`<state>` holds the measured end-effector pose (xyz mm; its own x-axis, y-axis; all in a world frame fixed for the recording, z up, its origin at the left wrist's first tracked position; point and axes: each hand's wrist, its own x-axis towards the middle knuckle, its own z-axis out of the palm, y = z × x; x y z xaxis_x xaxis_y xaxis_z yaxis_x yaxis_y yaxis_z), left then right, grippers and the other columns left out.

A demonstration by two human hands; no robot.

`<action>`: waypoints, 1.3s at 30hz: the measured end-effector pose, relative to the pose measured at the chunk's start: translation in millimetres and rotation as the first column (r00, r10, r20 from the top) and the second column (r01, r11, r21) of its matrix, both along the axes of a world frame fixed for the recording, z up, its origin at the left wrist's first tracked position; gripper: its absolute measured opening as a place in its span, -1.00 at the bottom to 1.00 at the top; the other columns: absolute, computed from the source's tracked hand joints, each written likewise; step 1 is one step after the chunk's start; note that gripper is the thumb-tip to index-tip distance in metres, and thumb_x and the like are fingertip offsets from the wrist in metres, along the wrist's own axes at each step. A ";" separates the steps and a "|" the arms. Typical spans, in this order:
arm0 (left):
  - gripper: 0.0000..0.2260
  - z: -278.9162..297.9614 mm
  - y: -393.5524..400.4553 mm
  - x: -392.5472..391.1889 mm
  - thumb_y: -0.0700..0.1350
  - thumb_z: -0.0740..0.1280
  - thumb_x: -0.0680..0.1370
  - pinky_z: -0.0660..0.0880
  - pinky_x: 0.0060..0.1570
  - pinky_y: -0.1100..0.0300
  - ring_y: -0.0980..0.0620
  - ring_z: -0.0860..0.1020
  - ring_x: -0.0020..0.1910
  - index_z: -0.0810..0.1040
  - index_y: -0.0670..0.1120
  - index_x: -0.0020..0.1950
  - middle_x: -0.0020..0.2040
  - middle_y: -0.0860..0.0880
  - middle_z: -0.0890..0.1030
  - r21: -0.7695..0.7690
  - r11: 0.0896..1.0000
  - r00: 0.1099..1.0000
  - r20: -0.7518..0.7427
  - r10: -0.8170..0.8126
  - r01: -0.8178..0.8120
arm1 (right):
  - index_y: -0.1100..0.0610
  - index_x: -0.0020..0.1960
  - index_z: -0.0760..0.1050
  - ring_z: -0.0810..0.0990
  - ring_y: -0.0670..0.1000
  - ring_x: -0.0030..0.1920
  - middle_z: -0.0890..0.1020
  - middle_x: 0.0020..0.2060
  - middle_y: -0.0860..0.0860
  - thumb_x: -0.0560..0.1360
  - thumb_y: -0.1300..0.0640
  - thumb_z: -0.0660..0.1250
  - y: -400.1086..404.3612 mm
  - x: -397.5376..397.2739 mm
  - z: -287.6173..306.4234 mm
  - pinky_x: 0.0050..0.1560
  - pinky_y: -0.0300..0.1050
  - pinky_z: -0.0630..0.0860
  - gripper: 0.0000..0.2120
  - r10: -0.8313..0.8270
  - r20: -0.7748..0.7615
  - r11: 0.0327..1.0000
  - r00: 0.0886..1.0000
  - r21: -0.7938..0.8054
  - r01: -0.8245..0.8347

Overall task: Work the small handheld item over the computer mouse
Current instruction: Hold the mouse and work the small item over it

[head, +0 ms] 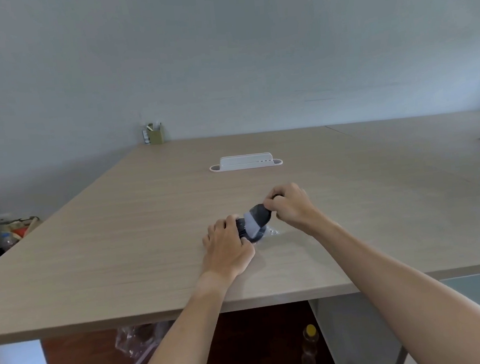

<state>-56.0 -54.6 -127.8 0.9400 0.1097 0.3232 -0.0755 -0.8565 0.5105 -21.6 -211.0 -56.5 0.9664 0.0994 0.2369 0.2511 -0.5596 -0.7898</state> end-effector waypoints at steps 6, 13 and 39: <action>-0.57 0.6 -1.5 -1.0 -0.14 0.20 0.48 0.22 0.28 0.03 -0.09 0.32 0.28 0.35 -0.02 0.36 0.31 -0.05 0.41 0.007 1.000 1.000 0.020 0.014 -0.014 | 0.35 -0.16 0.59 0.62 0.25 -0.11 0.68 -0.19 0.21 0.33 0.29 0.18 4.9 0.5 0.2 -0.19 0.10 0.60 -0.75 -0.195 0.148 0.970 0.970 -0.115 0.213; -0.64 0.1 -1.4 0.0 -0.15 0.21 0.48 0.26 0.25 0.03 -0.12 0.34 0.26 0.37 -0.08 0.28 0.27 -0.06 0.43 0.015 0.999 0.999 0.028 0.037 -0.038 | 0.28 -0.13 0.65 0.54 0.04 -0.15 0.67 -0.21 0.08 0.44 0.33 0.26 23.9 -4.9 6.1 -0.36 -0.30 0.37 -0.82 0.051 0.125 0.988 0.991 -0.149 -0.032; -0.43 0.5 -1.4 0.3 -0.09 0.29 0.44 0.25 0.32 0.01 -0.12 0.33 0.33 0.21 -0.06 0.42 0.30 -0.06 0.41 -0.082 0.995 0.998 0.032 0.051 -0.048 | 0.48 -0.19 0.53 0.44 0.34 -0.24 0.61 -0.24 0.39 0.33 0.32 0.21 31.3 6.2 11.6 -0.37 0.01 0.40 -0.78 -0.105 0.124 0.990 0.987 -0.082 0.115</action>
